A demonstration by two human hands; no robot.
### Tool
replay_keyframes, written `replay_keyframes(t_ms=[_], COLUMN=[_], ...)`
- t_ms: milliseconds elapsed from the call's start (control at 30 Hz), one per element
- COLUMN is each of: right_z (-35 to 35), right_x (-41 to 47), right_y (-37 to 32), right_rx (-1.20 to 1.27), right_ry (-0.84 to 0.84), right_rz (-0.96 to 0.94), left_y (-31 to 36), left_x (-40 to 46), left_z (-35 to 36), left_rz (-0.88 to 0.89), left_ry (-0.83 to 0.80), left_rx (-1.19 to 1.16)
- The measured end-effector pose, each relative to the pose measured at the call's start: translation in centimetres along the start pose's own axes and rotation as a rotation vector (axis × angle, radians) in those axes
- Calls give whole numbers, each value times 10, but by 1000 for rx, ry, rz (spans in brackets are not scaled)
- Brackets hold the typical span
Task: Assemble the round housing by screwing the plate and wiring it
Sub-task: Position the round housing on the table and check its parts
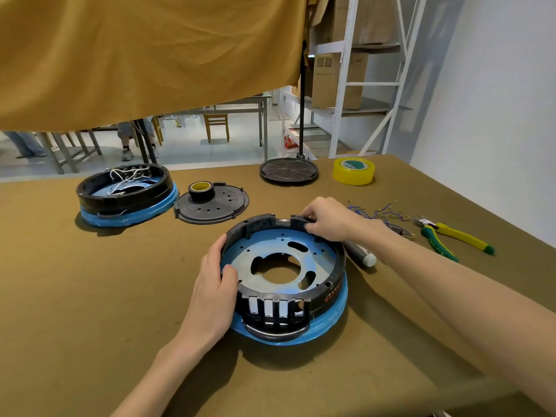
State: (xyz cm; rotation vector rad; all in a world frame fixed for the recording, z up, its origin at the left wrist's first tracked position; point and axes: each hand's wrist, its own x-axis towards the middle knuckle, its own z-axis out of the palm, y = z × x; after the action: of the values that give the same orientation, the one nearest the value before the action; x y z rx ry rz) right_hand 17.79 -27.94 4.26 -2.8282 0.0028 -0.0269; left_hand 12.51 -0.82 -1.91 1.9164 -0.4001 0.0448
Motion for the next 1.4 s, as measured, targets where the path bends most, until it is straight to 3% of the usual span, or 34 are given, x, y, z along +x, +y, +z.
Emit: replay_keyframes(t_ms=[400, 833, 1067, 1167, 1233, 1300, 1400], right_z=[-9, 5, 6, 2, -5, -11, -15], right_x=[1, -8, -9, -15, -29, -46, -67], right_y=[-2, 5, 5, 12, 22, 37, 64], right_rx=[-80, -49, -6, 142, 309, 404, 274], right_ry=[-26, 74, 103, 81, 145, 312, 462], right_rz=[-22, 8, 7, 30, 61, 110, 239], left_y=[-1, -4, -1, 0, 3, 9, 29], left_x=[1, 4, 6, 5, 8, 11, 17], left_z=[4, 4, 1, -2, -8, -14, -11], left_rz=[-7, -13, -5, -8, -6, 44, 206], left_ry=[28, 28, -3, -29, -45, -22, 2], left_rx=[16, 37, 50, 83, 149, 219, 254])
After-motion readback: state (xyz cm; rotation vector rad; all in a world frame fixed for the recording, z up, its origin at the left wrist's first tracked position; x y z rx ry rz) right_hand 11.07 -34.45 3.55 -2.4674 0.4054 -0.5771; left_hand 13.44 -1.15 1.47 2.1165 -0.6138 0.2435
